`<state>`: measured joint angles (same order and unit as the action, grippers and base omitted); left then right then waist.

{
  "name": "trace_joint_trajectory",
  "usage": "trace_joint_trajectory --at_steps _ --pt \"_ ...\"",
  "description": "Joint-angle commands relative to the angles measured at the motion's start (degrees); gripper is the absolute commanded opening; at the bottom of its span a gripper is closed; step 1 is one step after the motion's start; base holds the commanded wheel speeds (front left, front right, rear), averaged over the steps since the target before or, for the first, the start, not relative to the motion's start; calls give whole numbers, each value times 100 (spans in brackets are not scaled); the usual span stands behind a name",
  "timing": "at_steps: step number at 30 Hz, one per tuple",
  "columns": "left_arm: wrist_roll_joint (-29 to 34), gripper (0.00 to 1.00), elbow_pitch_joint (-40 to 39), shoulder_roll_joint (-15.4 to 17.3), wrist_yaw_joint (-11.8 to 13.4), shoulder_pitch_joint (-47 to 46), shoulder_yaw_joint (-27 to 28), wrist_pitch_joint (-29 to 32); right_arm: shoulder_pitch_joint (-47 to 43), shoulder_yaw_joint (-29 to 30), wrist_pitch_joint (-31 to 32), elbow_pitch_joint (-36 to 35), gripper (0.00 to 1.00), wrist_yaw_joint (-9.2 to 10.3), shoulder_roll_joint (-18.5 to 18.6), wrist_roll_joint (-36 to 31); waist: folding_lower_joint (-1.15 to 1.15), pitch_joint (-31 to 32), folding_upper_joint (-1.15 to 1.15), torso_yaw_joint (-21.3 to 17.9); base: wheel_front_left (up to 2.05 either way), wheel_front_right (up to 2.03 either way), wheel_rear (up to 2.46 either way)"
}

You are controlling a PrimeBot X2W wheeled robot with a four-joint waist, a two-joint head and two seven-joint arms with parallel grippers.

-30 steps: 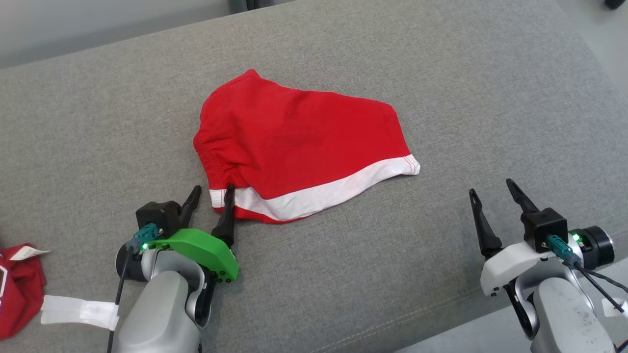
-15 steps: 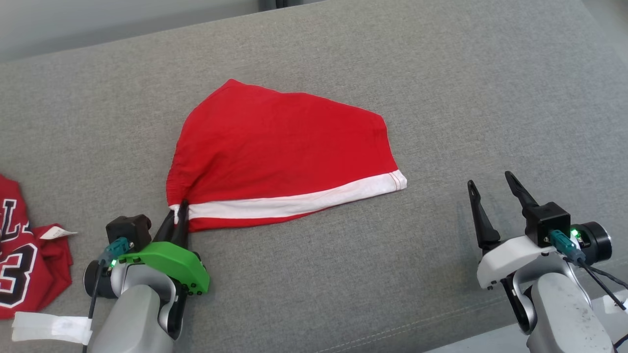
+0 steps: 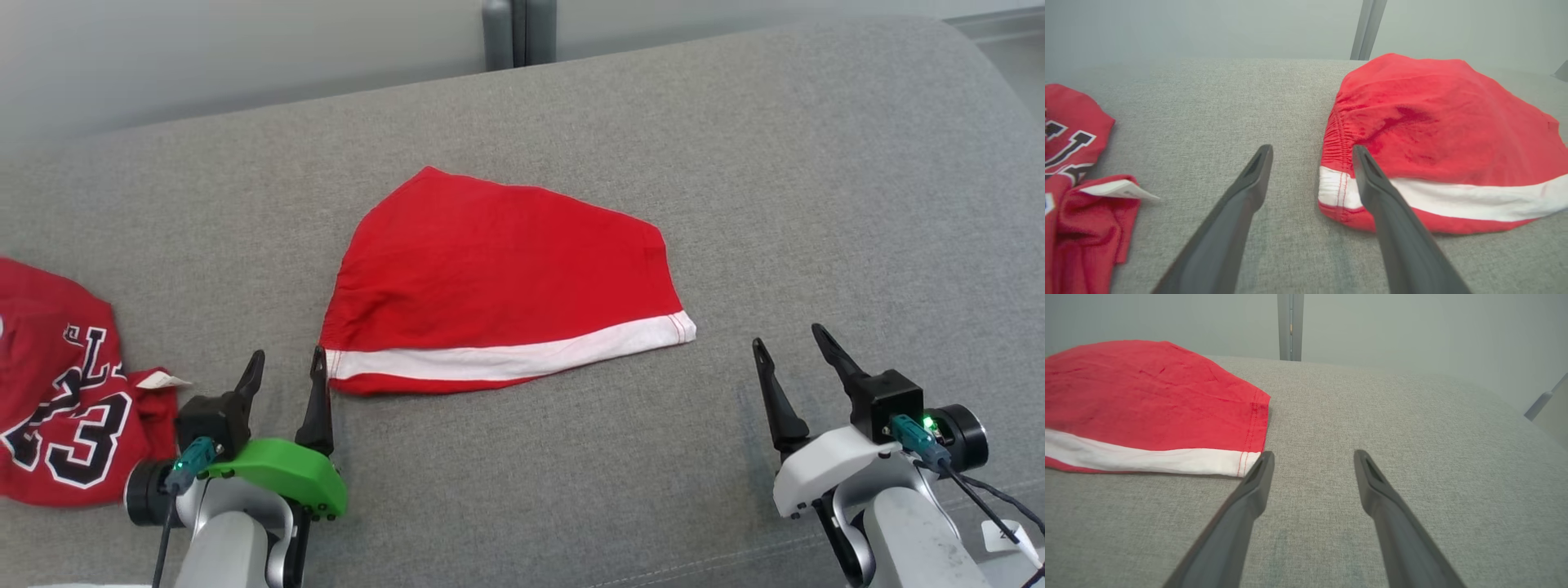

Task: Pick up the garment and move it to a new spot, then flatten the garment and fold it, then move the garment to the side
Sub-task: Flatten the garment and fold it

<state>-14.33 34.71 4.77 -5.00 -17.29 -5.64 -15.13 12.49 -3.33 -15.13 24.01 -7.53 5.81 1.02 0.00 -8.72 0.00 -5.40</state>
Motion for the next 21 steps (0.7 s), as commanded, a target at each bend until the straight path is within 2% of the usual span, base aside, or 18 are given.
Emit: trace_joint_trajectory --at_steps 1,10,21 --pt "75 100 -192 -33 -3 208 91 -3 -107 -6 -4 -37 100 8 -15 69 0 243 0 165 0 0 0" --pt "499 100 -990 -127 0 983 446 -2 -388 25 -4 -170 100 8 -92 170 0 615 0 430 0 0 0" --pt "917 100 -1377 -170 -9 1637 600 -3 -657 151 -4 -328 100 8 -190 266 0 962 0 787 0 0 0"
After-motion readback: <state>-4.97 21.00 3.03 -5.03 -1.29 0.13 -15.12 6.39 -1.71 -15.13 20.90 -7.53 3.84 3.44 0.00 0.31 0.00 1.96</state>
